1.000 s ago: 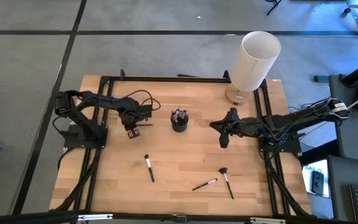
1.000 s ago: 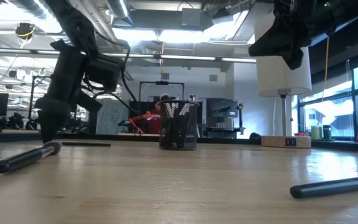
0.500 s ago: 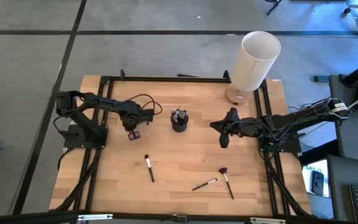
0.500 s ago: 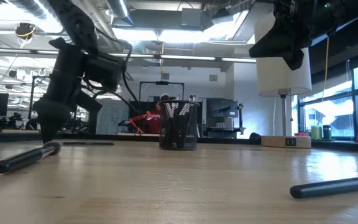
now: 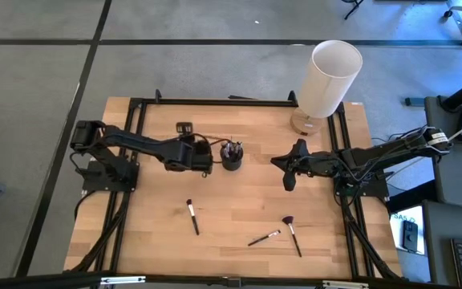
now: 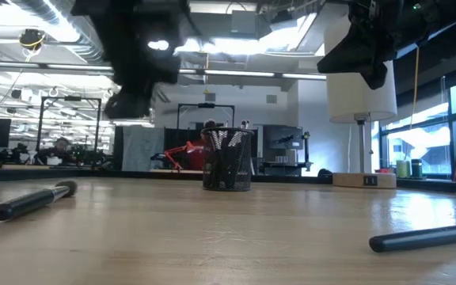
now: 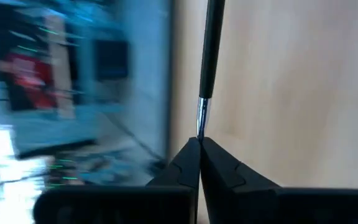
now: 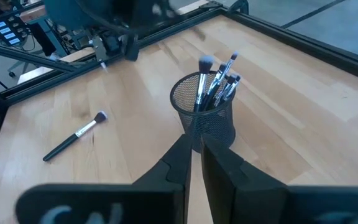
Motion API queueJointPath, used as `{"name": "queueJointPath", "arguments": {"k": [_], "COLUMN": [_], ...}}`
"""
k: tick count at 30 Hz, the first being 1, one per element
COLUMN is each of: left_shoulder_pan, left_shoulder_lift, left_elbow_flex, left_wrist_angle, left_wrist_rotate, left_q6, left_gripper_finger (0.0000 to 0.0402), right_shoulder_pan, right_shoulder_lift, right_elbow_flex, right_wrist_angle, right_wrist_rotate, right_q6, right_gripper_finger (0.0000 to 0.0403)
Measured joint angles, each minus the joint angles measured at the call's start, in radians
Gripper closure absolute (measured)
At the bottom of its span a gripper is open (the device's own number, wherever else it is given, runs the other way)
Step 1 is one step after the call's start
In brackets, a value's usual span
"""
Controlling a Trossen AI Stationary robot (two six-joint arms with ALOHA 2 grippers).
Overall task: Sort items
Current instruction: Put the eyeshadow brush into the organizer
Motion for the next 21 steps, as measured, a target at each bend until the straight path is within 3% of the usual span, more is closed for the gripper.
{"name": "queueJointPath", "arguments": {"k": [5, 9, 15, 21], "left_shoulder_pan": [-0.019, -0.014, 0.002, -0.006], "left_shoulder_lift": [-0.002, -0.002, 0.019, 0.06], "left_elbow_flex": [0.06, 0.062, 0.063, 0.064], "left_wrist_angle": [0.042, 0.179, 0.462, 0.659], "left_wrist_rotate": [-0.264, -0.418, -0.455, -0.422], "left_q6": [0.121, 0.34, 0.694, 0.994], "left_gripper_finger": [0.0398, 0.0398, 0.0398, 0.0398], "right_shoulder_pan": [0.0, 0.0, 0.0, 0.0], "right_shoulder_lift": [0.0, 0.0, 0.0, 0.0], "right_elbow_flex": [0.0, 0.0, 0.0, 0.0], "right_wrist_angle": [0.0, 0.0, 0.0, 0.0], "right_wrist_rotate": [0.0, 0.0, 0.0, 0.0], "right_q6": [0.0, 0.0, 0.0, -0.002], "right_gripper_finger": [0.0366, 0.0366, 0.0366, 0.0366]}}
